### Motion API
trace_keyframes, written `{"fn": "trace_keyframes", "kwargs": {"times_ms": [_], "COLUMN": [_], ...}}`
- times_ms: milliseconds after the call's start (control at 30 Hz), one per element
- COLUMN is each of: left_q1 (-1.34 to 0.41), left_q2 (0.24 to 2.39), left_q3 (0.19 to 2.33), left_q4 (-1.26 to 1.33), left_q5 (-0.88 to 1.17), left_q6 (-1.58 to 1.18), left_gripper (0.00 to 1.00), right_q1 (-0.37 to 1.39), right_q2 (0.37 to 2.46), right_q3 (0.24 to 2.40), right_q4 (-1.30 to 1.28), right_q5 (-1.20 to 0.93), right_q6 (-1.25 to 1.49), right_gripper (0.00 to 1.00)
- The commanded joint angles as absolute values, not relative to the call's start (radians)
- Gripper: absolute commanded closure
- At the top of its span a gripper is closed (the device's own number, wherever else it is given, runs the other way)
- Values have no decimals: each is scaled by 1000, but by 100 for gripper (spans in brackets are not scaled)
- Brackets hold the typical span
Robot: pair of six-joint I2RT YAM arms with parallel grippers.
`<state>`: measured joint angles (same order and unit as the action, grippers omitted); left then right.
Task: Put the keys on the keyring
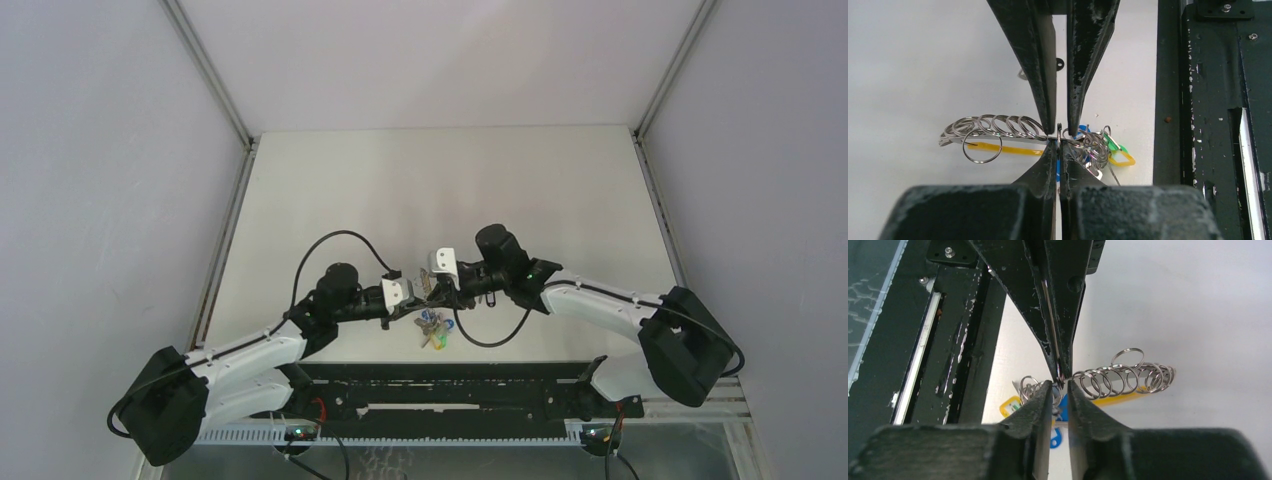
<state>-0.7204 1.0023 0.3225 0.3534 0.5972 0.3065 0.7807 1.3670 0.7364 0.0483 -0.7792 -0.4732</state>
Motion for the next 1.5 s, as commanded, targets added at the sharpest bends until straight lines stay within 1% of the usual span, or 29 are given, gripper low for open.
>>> {"fn": "trace_keyframes", "kwargs": {"times_ms": [0, 133, 167, 267, 367, 467, 633, 733, 867, 1133, 1267, 1367, 1467], "left_q1": [-718, -720, -719, -719, -719, -719, -719, -719, -719, -720, -719, -719, -718], "left_q2": [988, 985, 983, 983, 982, 986, 989, 1003, 1023, 1027, 1033, 1036, 1034], "left_q3": [355, 356, 355, 356, 360, 375, 392, 405, 420, 423, 424, 426, 425], "left_q4": [392, 385, 385, 383, 377, 353, 324, 303, 283, 282, 281, 278, 276], "left_q5": [601, 593, 590, 578, 555, 535, 480, 442, 411, 390, 384, 383, 380], "left_q6": [316, 319, 319, 316, 309, 298, 280, 272, 266, 264, 264, 265, 268], "left_gripper": [100, 100, 100, 100, 100, 100, 100, 100, 100, 100, 100, 100, 100], "right_q1": [760, 739, 733, 716, 697, 675, 636, 601, 588, 640, 678, 696, 709], "right_q2": [1296, 1239, 1226, 1190, 1166, 1159, 1156, 1175, 1215, 1395, 1466, 1517, 1573], "right_q3": [743, 720, 715, 705, 701, 701, 701, 701, 714, 852, 910, 948, 987], "right_q4": [29, 13, 10, -2, -36, -98, -227, -277, -308, -427, -459, -476, -509], "right_q5": [-779, -737, -717, -630, -508, -402, -239, -213, -163, -45, 35, 67, 95], "right_q6": [-449, -405, -380, -254, -122, -14, 123, 160, 153, 123, 92, 72, 61], "right_gripper": [78, 64, 58, 48, 41, 38, 44, 46, 53, 57, 64, 70, 74]}}
